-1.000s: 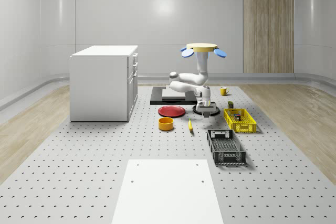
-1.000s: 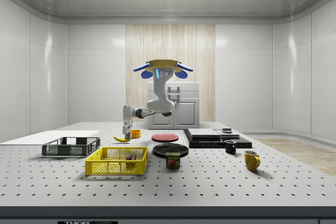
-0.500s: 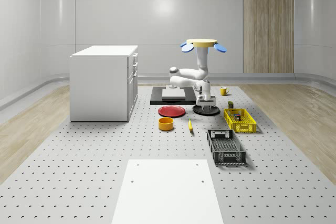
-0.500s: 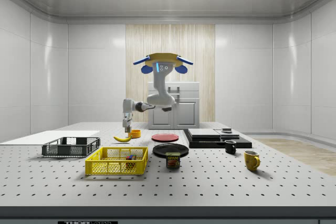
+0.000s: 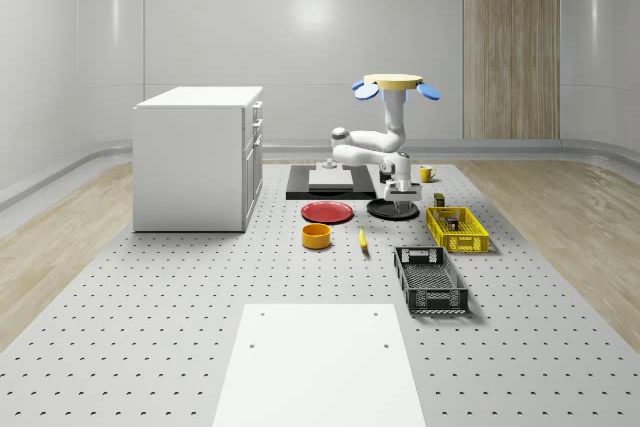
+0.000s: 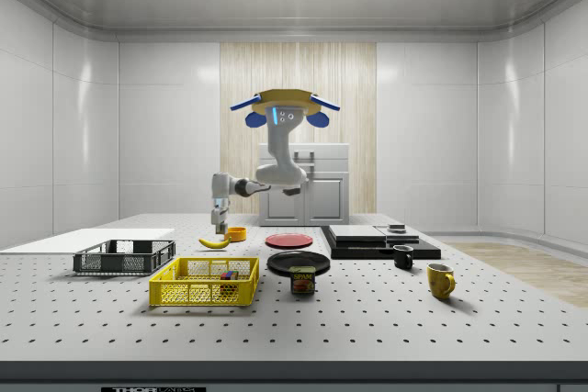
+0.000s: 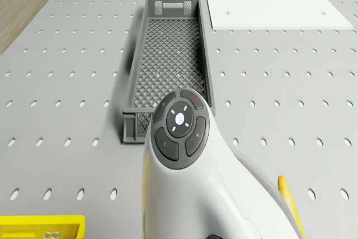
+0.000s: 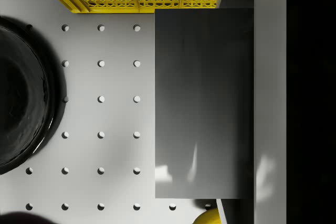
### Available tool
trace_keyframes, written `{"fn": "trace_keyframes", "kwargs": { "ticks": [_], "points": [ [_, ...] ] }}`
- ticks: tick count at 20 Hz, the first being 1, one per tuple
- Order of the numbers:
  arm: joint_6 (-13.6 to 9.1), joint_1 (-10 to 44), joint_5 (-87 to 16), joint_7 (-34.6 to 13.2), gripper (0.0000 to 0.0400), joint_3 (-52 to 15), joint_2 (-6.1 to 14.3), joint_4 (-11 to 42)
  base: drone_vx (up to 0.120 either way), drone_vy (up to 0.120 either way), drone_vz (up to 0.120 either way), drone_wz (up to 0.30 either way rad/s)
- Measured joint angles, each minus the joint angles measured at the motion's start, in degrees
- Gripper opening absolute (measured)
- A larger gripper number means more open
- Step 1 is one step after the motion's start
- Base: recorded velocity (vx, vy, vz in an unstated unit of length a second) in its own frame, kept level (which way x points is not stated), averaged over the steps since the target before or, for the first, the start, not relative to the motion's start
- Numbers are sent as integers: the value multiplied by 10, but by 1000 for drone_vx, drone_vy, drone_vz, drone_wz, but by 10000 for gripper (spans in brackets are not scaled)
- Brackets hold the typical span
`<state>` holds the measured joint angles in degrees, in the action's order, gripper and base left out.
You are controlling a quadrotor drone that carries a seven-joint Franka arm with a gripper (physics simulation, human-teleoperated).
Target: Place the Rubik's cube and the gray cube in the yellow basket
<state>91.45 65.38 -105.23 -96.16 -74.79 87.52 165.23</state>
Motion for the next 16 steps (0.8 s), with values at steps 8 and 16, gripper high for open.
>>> {"fn": "trace_keyframes", "kwargs": {
  "ticks": [8, 16],
  "points": [
    [1, 0, 1, 0, 250, 0, 2, 0, 0, 120, 0, 0],
    [3, 1, 1, -1, 250, -1, 3, 0, 0, 120, 0, 0]
  ]
}}
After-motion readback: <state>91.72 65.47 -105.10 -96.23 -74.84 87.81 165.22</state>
